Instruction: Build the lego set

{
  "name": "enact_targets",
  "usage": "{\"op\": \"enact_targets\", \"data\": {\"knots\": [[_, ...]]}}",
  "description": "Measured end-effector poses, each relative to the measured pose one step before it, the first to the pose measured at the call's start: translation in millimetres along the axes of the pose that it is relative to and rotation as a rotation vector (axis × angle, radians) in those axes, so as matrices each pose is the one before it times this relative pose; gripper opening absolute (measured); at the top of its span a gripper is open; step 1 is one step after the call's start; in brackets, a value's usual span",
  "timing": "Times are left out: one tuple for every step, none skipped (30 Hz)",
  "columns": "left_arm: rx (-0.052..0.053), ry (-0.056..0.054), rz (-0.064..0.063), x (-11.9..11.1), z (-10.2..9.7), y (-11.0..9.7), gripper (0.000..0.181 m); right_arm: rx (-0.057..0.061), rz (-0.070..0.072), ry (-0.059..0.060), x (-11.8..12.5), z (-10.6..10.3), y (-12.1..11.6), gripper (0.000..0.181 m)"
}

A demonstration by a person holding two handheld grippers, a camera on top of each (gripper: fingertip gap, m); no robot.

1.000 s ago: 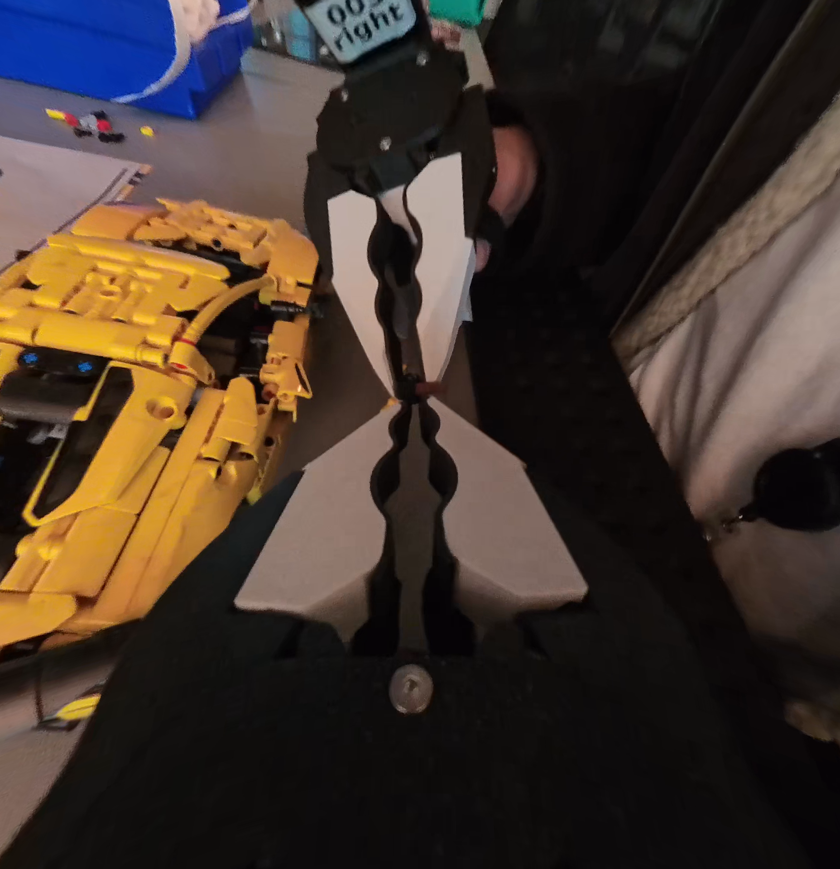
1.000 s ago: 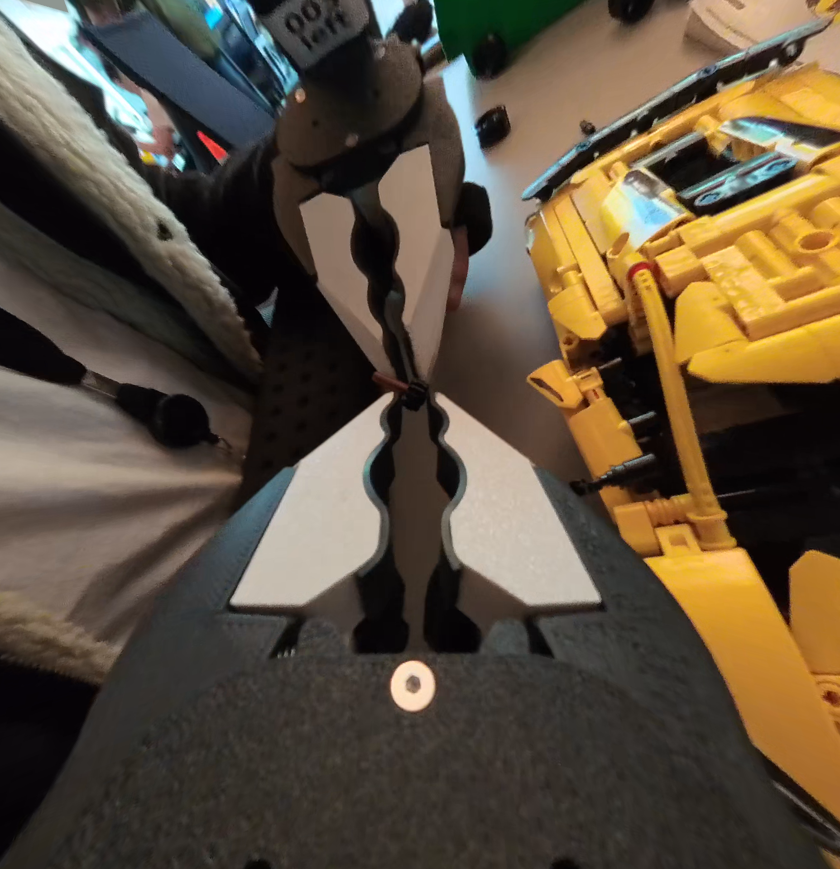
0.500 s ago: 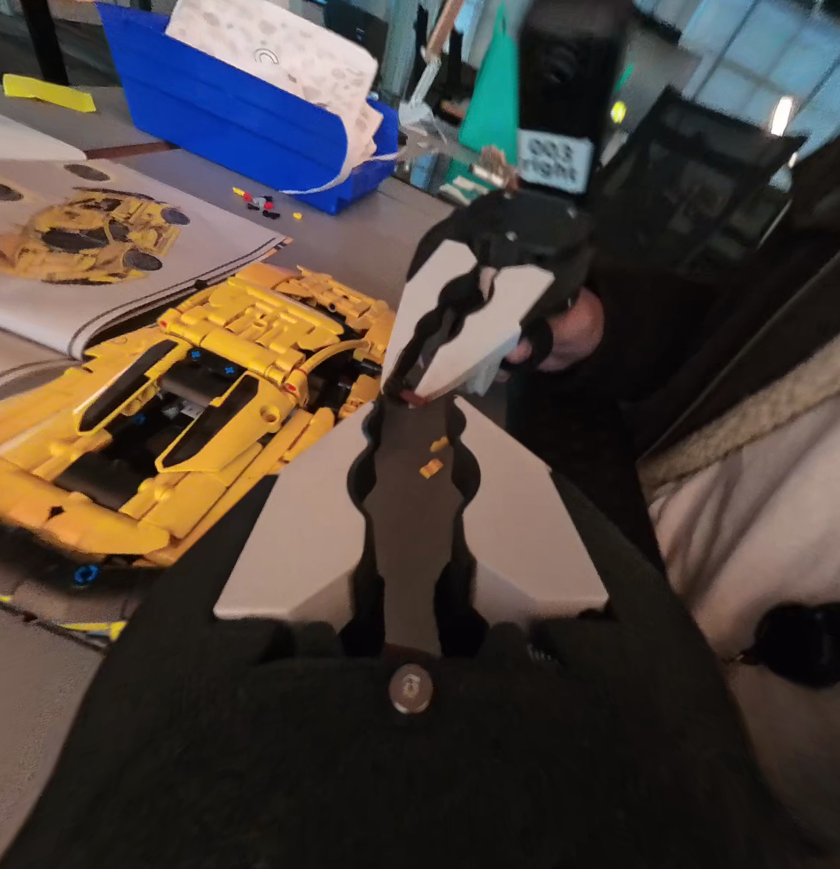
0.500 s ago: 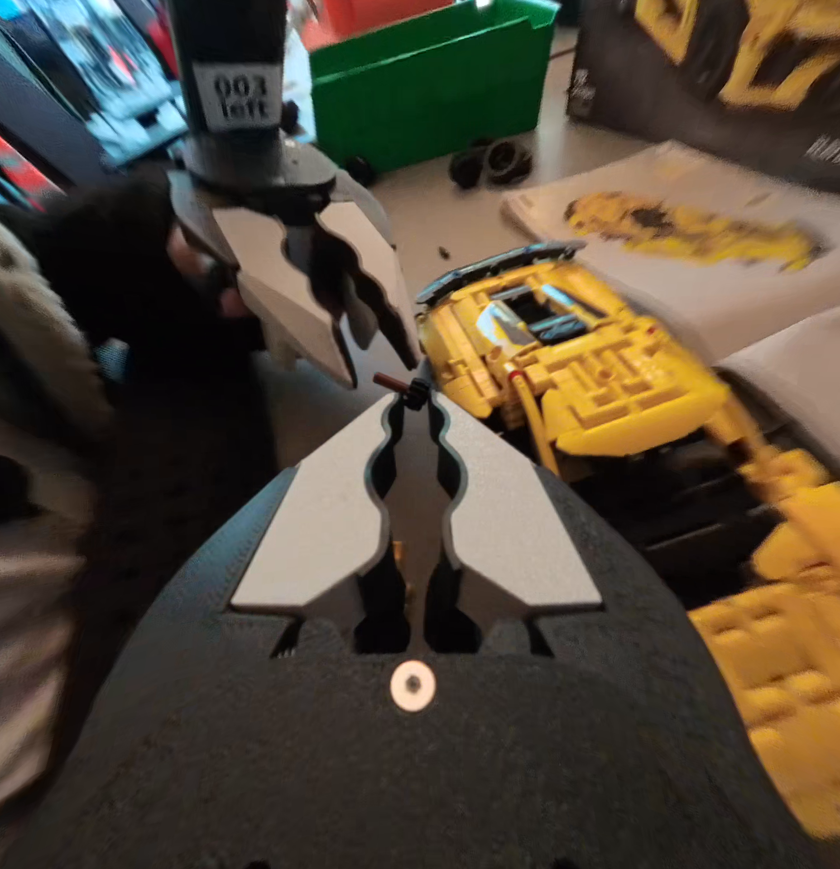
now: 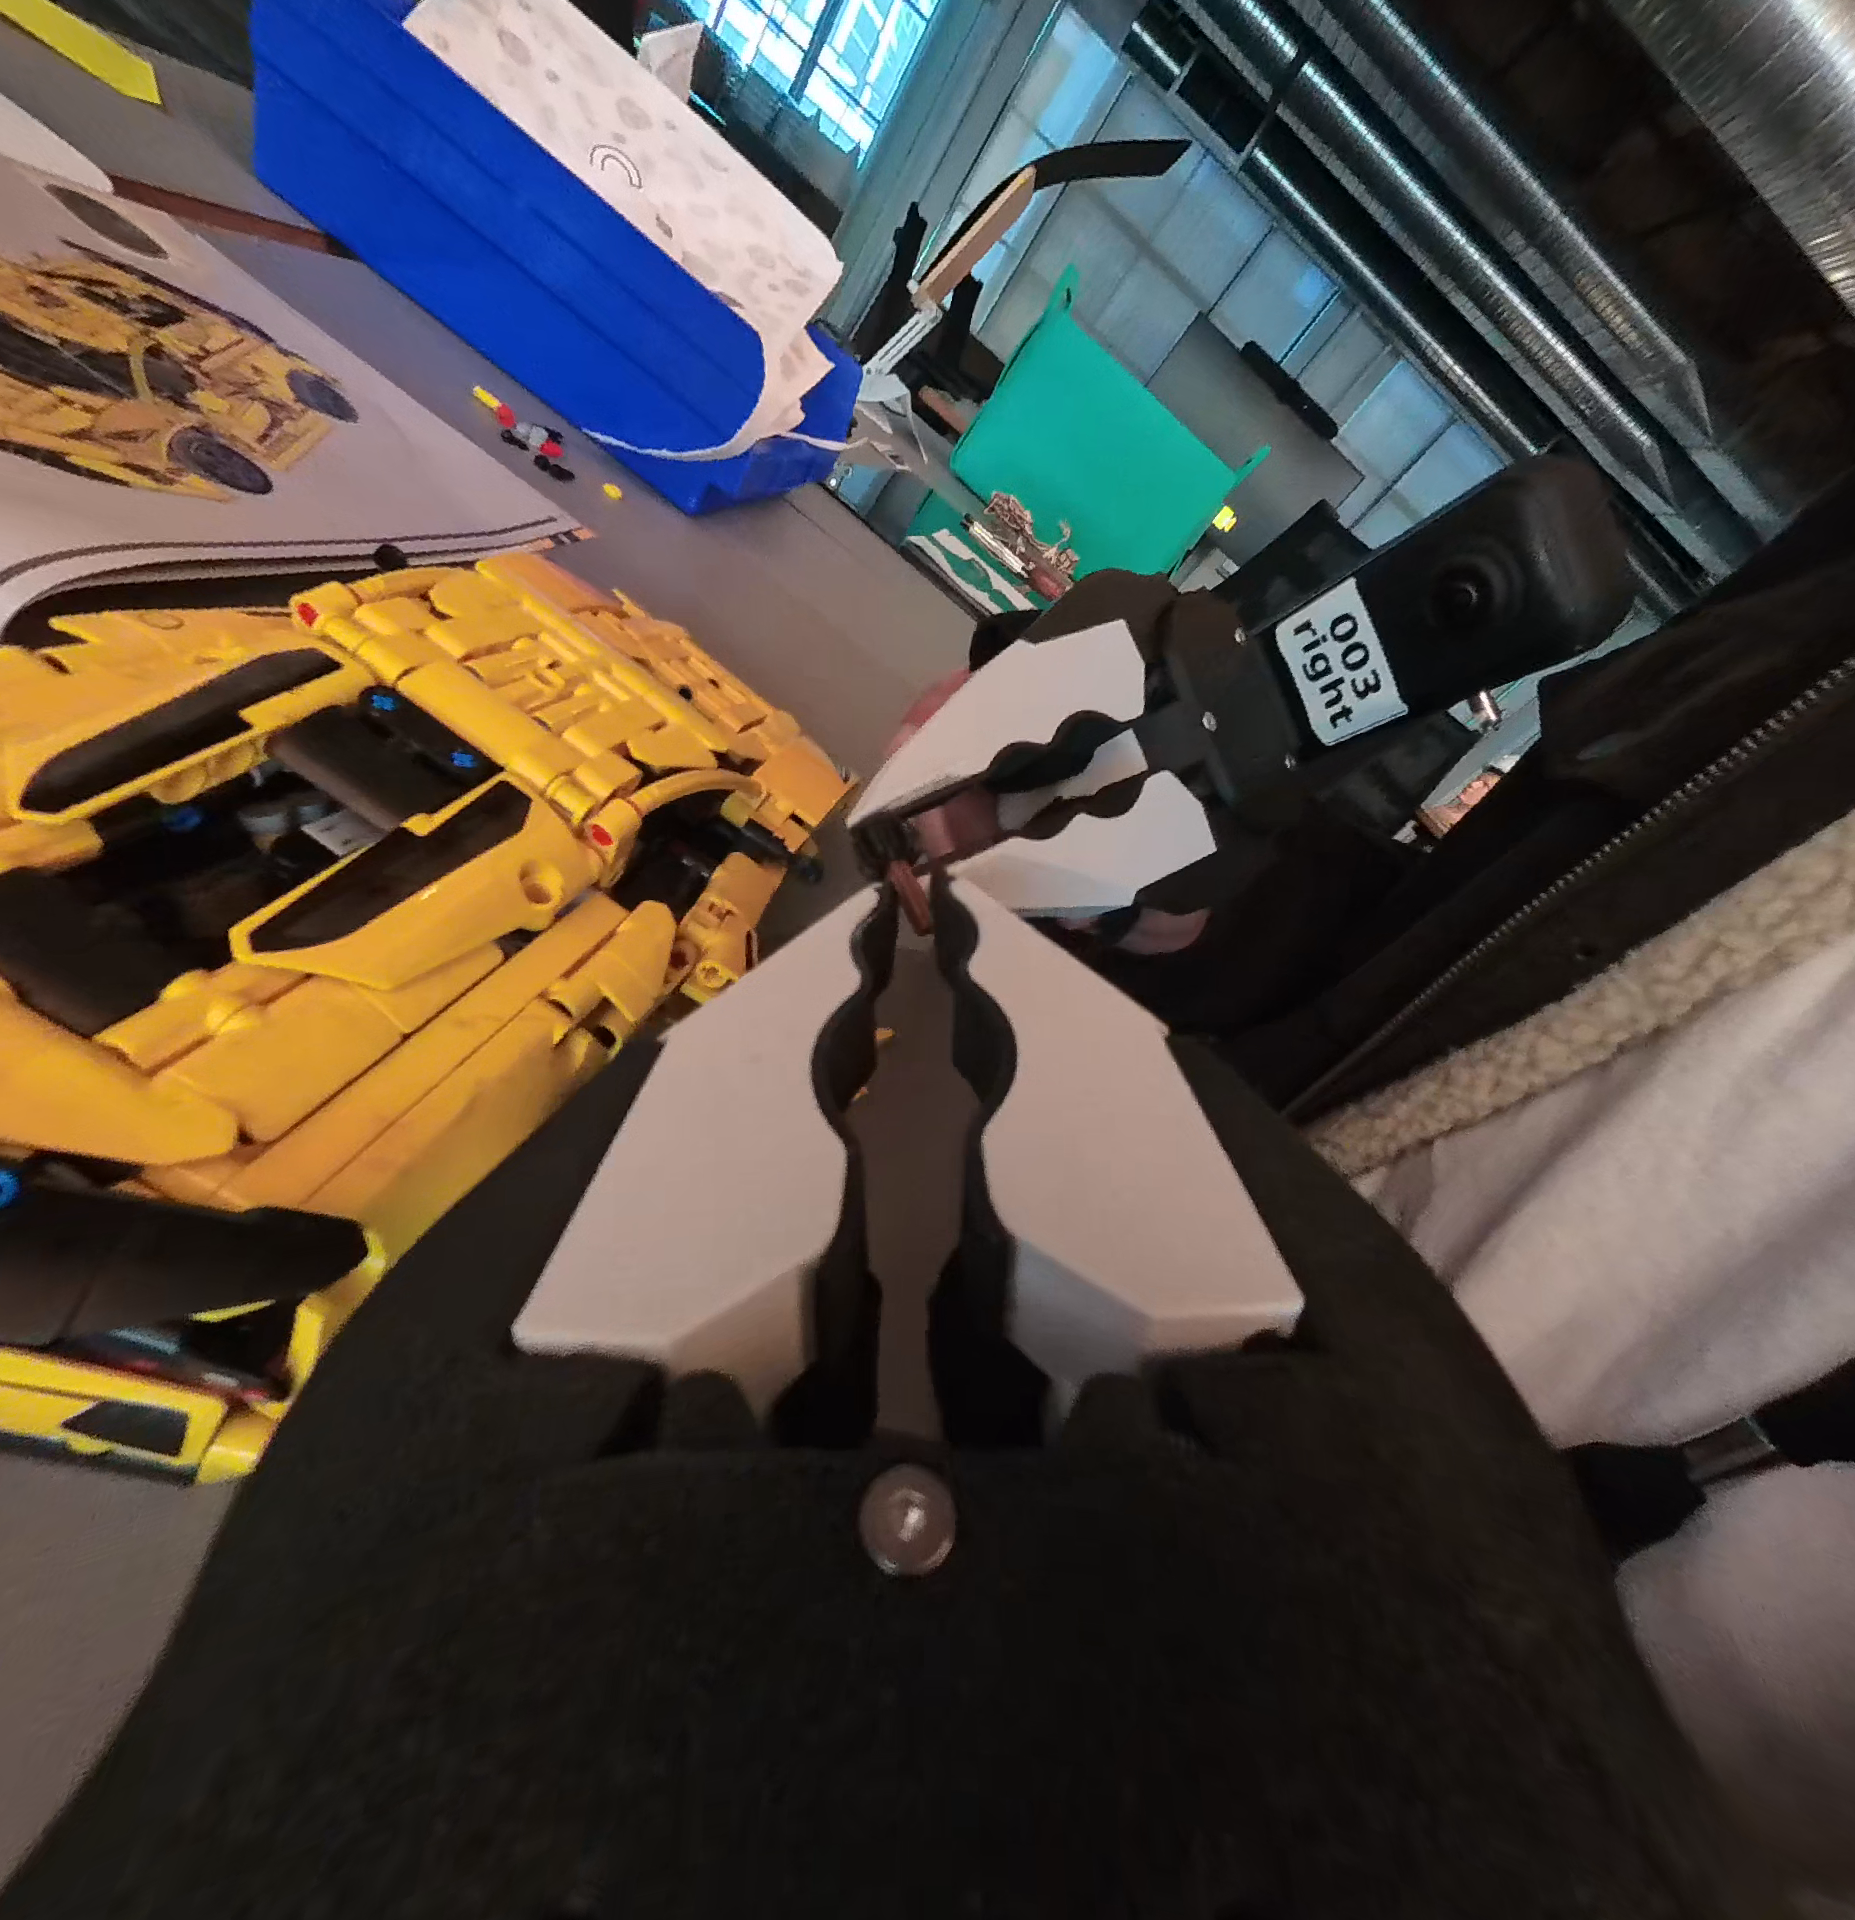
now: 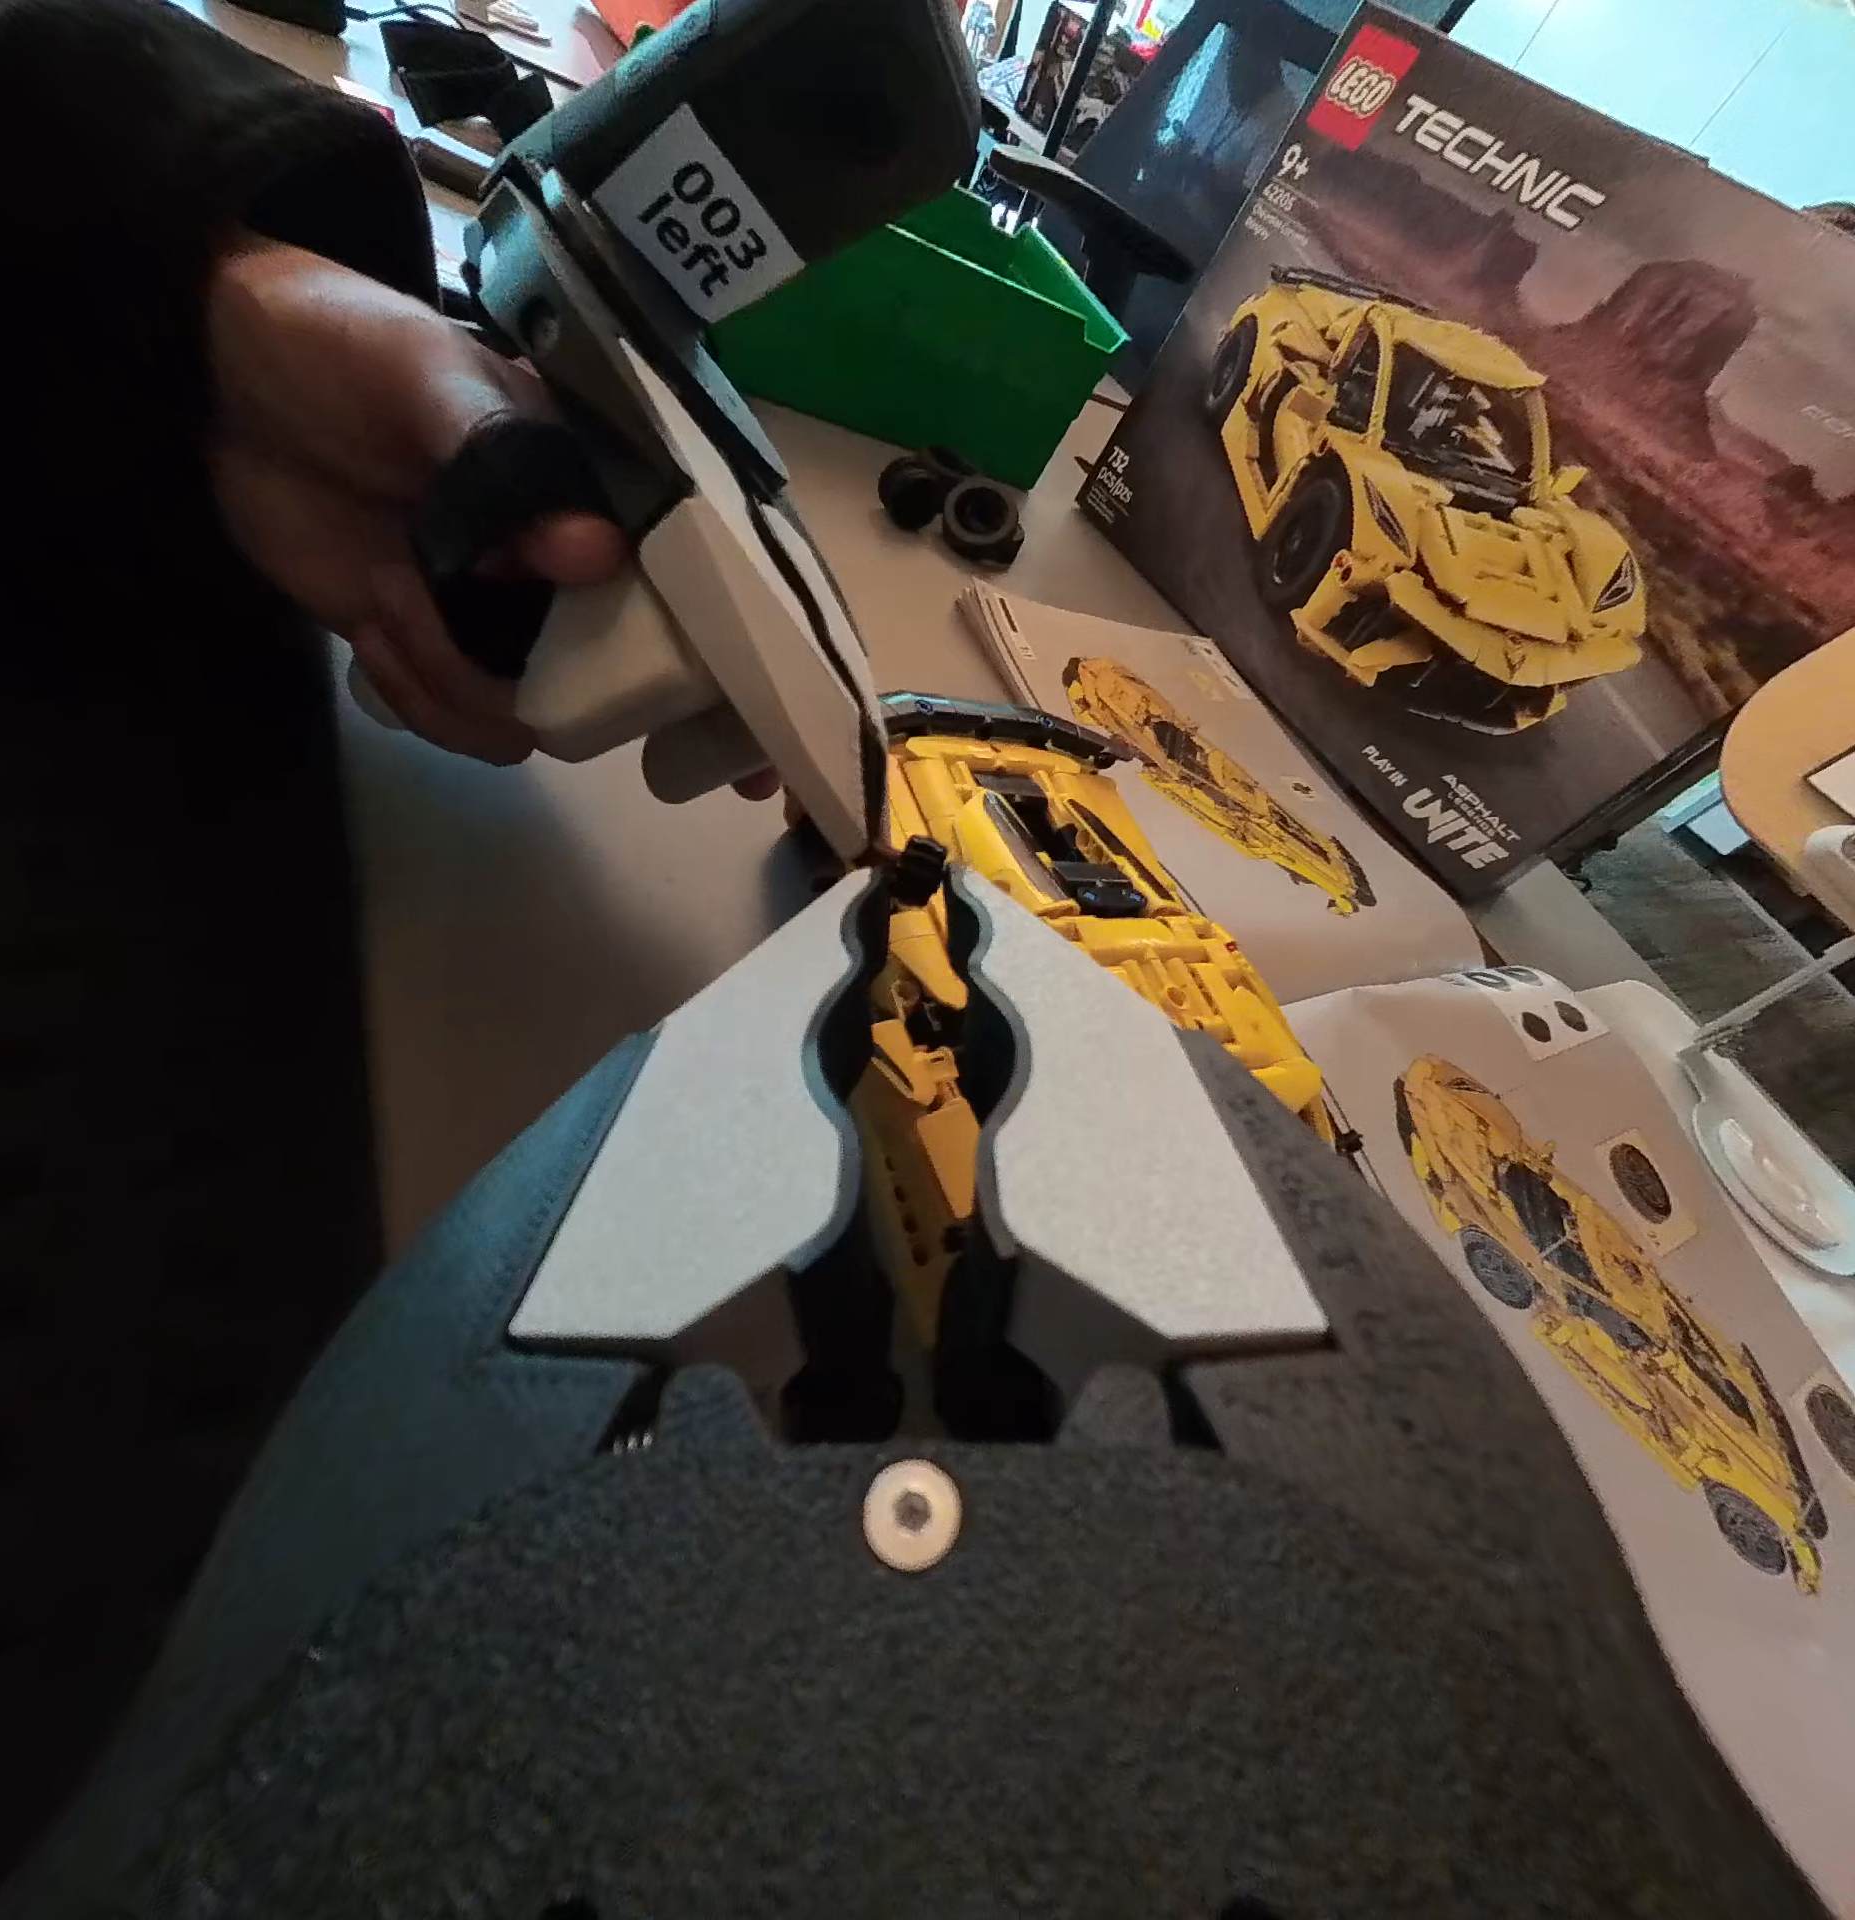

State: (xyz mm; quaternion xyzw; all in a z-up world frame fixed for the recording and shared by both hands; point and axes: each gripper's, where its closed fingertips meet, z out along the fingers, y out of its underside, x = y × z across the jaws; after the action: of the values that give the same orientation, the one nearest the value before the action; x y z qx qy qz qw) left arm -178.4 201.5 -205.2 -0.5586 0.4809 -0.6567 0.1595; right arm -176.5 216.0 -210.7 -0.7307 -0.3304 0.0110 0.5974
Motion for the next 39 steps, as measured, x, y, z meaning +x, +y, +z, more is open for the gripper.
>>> {"op": "enact_targets", "data": {"knots": [[-0.0004,0.0031,0.0008,0.46,-0.15,0.25,0.006,0.0042,-0.0048,-0.0013,-0.3,-0.22,-0.28,0.01],[-0.0028,0.0027,0.0048,0.19,-0.5,0.65,0.005,0.0055,-0.0007,-0.0065,-0.87,-0.16,-0.38,0.01],[-0.0072,-0.0032,0.0123,-0.49,-0.35,1.2,0.005,0.0032,0.0082,-0.0109,-0.96,0.18,0.39,0.01],[-0.008,-0.0095,0.0206,-0.72,-0.34,1.15,0.005,0.0016,0.0242,-0.0142,-1.01,0.32,0.89,0.01],[-0.0014,-0.0128,0.0284,-0.52,-0.34,-0.09,0.004,0.0073,0.0472,-0.0133,-0.21,-0.47,0.06,0.011],[0.0084,-0.0108,0.0329,0.28,-0.63,-1.87,0.004,0.0067,0.0746,-0.0094,0.61,-0.97,-0.16,0.01],[0.0144,-0.0032,0.0331,1.57,-1.14,-3.15,0.004,-0.0041,0.0988,-0.0037,1.68,-1.09,0.96,0.012],[0.0175,0.003,0.032,2.24,-1.58,-3.8,0.004,0.0098,0.079,-0.029,-0.38,-0.18,-0.88,0.02],[0.0223,-0.0001,0.0309,1.55,-1.91,-4.28,0.004,0.0131,0.0818,-0.0506,-2.84,-0.08,-1.96,0.028],[0.026,-0.0093,0.0298,-0.14,-2.33,-4.85,0.004,0.0222,0.0894,-0.0488,-2.08,-0.68,-3.77,0.034],[0.0256,-0.0132,0.0283,-1.19,-2.33,-4.88,0.004,0.0258,0.0892,-0.046,-1.48,-0.96,-4.69,0.037],[0.0199,-0.0089,0.0271,-0.67,-2.16,-4.06,0.004,0.03,0.0931,-0.0587,-3.25,-1.09,-5.67,0.035],[0.0129,-0.0096,0.0285,-0.55,-1.59,-2.99,0.004,0.0177,0.104,-0.0565,-2.42,-0.16,-4.32,0.034],[0.0073,-0.0165,0.0349,-1.12,-1.08,-1.75,0.004,0.0001,0.1098,-0.0273,2.22,0.67,-2.23,0.036],[0.0015,-0.0174,0.0415,-0.81,-0.55,-0.72,0.004,-0.0044,0.0994,-0.0377,0.03,0.95,-2.08,0.041],[-0.0032,-0.0133,0.042,0.16,-0.11,0.17,0.004,-0.0004,0.0809,-0.0542,-3.94,1.36,-2.43,0.041],[-0.0046,-0.0064,0.0385,1.4,0.5,0.39,0.004,-0.0013,0.0705,-0.0244,-0.71,1.48,-1.82,0.036],[-0.0033,0.0042,0.0332,3.05,0.74,0.33,0.004,-0.0059,0.0504,-0.0025,1.4,1.29,-1.0,0.034],[-0.0014,0.0064,0.0261,3.19,0.9,0.04,0.004,0.0027,0.0173,-0.0186,-2.37,1.4,-1.44,0.03],[-0.0037,-0.0006,0.0213,1.88,0.76,0.39,0.004,0.0072,0.005,-0.0091,-1.56,1.14,-1.61,0.028],[-0.0099,-0.0049,0.018,0.53,0.74,1.3,0.004,-0.0072,0.0008,0.0117,1.41,0.94,0.54,0.027],[-0.0133,-0.004,0.0113,0.13,0.6,2.18,0.004,-0.0163,-0.0082,0.002,-0.42,0.73,2.04,0.025],[-0.0104,-0.0031,0.0044,-0.18,0.42,1.92,0.004,-0.0117,-0.0098,-0.0056,-1.71,0.17,1.52,0.021],[-0.0071,-0.0018,0.0011,-0.27,0.27,1.36,0.004,-0.005,-0.0062,-0.0052,-1.81,-0.34,0.65,0.019],[-0.0045,0.0038,0.0001,0.59,0.13,0.7,0.004,-0.0058,-0.0023,-0.0006,-0.99,-0.33,0.83,0.019],[-0.0027,0.0052,0.0006,0.98,0.21,0.25,0.004,-0.008,-0.0067,0.0072,0.44,-0.55,1.26,0.017],[-0.0028,0.0034,0.0034,1.1,0.39,0.28,0.004,-0.0048,-0.0103,0.0094,0.81,-0.74,0.91,0.015],[-0.0034,0.0005,0.0057,0.59,0.49,0.45,0.004,-0.0015,-0.012,0.0064,0.39,-0.57,0.44,0.013],[-0.0055,-0.0014,0.0056,0.13,0.28,0.84,0.004,-0.0009,-0.0047,0.0061,0.52,-0.17,0.59,0.013],[-0.0052,0.0008,0.0023,0.33,0.09,0.9,0.004,-0.0051,0.0039,0.0027,0.61,0.02,1.01,0.013],[-0.0021,0.001,-0.0015,0.2,-0.04,0.38,0.004,-0.0047,0.0026,0.001,0.33,-0.13,0.67,0.013],[-0.0018,-0.0009,-0.0009,-0.13,0.07,0.33,0.004,-0.0017,-0.008,0.0032,0.02,-0.07,0.3,0.013],[-0.0046,-0.0036,0.0013,-0.47,0.24,0.59,0.004,-0.0025,-0.0116,0.0099,0.73,0.01,0.3,0.013],[-0.0055,-0.0056,-0.0018,-0.88,0.3,1.0,0.004,-0.0031,-0.0128,0.0122,1.2,-0.03,0.13,0.013],[-0.0049,-0.0059,-0.0095,-1.44,0.45,1.19,0.004,-0.0032,-0.0122,0.0146,1.54,0.0,0.06,0.013],[-0.0062,-0.0049,-0.0151,-1.61,0.6,1.61,0.004,-0.0034,-0.0143,0.0181,2.23,0.0,0.3,0.013],[-0.0083,-0.0038,-0.0152,-1.54,0.42,1.66,0.004,-0.0058,-0.0151,0.0185,2.27,0.35,0.44,0.013],[-0.0074,-0.0041,-0.0131,-1.41,0.13,1.26,0.004,-0.0055,-0.0168,0.0165,1.82,0.27,0.38,0.013],[-0.0035,-0.0075,-0.0118,-2.09,-0.25,0.67,0.005,-0.0011,-0.0179,0.0195,1.76,-0.02,-0.46,0.013]]}}
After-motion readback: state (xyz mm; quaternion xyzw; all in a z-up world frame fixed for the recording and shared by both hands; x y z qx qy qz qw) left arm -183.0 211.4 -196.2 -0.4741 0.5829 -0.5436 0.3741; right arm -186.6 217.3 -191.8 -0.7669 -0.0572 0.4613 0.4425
